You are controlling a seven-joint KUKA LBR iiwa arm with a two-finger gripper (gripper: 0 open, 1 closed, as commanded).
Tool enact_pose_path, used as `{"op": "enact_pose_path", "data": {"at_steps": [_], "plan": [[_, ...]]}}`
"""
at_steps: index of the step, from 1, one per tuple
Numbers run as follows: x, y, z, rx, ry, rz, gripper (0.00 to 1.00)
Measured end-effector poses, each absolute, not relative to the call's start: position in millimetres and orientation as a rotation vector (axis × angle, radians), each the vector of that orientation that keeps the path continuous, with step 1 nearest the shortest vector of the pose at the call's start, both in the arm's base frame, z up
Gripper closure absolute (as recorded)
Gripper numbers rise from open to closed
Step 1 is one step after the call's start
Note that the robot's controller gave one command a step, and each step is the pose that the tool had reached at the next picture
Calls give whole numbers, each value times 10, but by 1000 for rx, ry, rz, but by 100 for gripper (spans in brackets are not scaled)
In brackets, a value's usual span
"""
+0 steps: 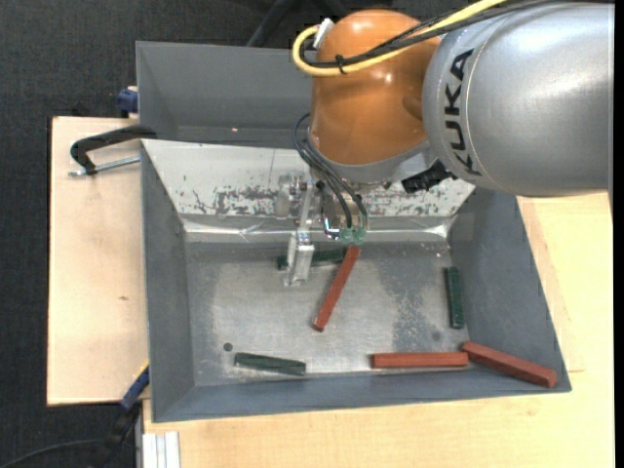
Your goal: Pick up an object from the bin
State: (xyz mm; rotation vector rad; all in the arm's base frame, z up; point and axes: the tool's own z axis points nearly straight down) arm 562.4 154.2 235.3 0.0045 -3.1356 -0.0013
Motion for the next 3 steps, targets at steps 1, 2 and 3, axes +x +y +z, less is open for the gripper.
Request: {"op": "enact_pose_path", "data": {"at_steps": [1, 2, 3], "plan": [[5910, 659, 671, 138, -3133, 1, 0], [5802, 950, 1025, 12, -3148, -5, 0], [5487, 547, 1007, 519, -3098, 1, 0]]}}
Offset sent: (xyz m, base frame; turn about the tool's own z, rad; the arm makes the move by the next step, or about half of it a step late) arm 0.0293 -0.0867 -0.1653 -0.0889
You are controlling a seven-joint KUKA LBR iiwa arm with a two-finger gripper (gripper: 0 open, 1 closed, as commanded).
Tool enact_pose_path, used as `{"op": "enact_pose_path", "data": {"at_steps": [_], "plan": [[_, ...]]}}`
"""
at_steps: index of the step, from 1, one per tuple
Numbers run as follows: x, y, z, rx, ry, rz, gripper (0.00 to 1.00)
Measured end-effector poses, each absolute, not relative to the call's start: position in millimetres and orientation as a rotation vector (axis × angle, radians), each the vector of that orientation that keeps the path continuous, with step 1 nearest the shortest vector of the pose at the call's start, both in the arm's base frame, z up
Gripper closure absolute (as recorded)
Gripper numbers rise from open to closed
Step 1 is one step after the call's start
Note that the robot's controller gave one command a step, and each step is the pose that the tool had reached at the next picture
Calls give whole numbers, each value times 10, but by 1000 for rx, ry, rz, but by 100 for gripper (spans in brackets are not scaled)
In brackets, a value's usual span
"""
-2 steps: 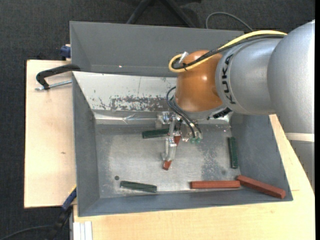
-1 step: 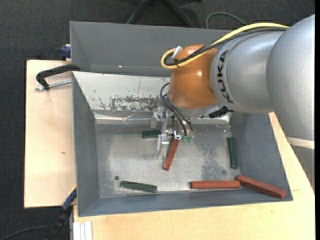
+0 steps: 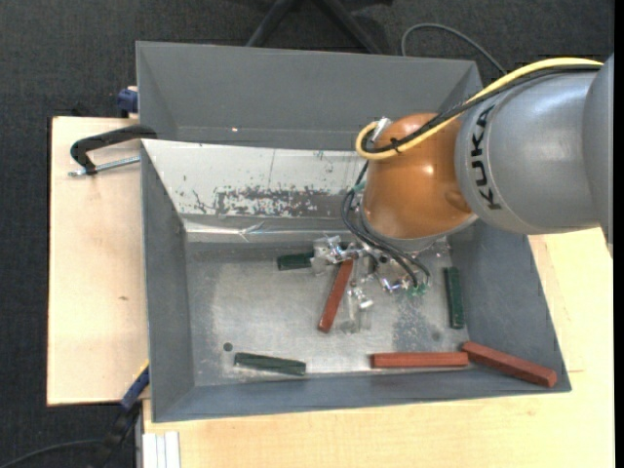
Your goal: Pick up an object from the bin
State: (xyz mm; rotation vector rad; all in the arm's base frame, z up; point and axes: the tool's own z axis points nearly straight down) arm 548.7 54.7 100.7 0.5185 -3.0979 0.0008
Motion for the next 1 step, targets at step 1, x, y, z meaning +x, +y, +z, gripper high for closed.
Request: {"op": "enact_pose_path", "data": {"at_steps": [1], "plan": [[5460, 384, 697, 694, -3063, -1, 0]]}}
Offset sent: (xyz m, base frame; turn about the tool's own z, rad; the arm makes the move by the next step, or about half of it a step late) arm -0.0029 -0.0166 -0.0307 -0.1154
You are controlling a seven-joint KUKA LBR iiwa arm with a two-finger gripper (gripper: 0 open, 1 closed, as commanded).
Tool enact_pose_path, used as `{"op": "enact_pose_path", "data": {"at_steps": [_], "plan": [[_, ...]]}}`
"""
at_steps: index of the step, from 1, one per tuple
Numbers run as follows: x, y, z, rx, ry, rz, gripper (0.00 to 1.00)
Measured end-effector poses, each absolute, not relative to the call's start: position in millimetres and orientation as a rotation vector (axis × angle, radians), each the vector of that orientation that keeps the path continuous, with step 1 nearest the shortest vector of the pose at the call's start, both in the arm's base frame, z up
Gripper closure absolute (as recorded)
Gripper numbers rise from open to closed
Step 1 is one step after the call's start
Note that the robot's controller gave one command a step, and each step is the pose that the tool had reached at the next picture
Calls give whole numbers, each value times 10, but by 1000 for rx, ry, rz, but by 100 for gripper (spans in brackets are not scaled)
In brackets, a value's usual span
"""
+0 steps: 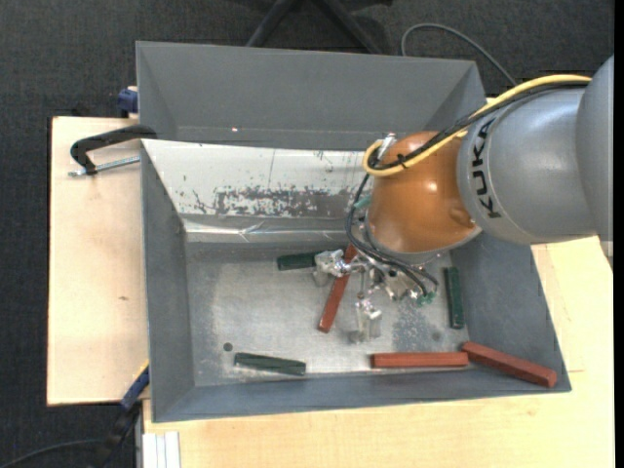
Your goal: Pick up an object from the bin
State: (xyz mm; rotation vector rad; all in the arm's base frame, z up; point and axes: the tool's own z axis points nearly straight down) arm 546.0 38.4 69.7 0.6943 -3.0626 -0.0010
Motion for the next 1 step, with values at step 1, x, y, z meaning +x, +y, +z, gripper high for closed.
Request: {"op": "enact_pose_path", "data": {"at_steps": [1], "plan": [[5468, 393, 705, 693, -3066, -2, 0]]}}
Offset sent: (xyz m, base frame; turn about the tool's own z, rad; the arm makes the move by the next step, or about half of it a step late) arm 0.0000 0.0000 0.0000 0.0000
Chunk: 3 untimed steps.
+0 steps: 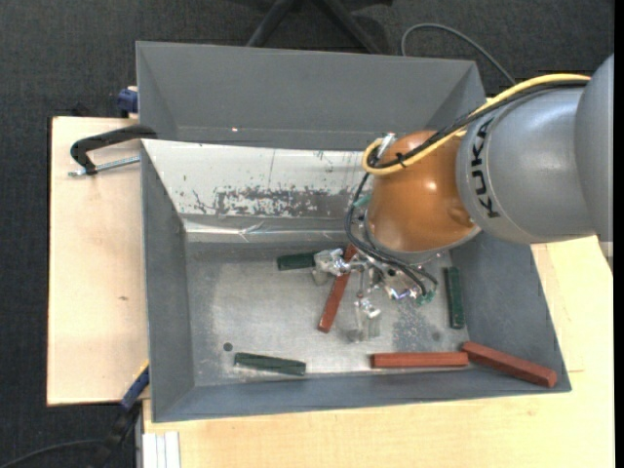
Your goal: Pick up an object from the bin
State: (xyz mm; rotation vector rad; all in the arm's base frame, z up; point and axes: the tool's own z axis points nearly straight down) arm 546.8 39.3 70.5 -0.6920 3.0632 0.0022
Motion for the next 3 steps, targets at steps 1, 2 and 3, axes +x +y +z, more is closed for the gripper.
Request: {"op": "enact_pose_path", "data": {"at_steps": [1, 2, 3], "plan": [[5469, 393, 708, -692, 3063, 2, 100], [5492, 405, 1101, -688, 3055, 0, 100], [5521, 418, 1781, -686, 3052, -1, 100]]}}
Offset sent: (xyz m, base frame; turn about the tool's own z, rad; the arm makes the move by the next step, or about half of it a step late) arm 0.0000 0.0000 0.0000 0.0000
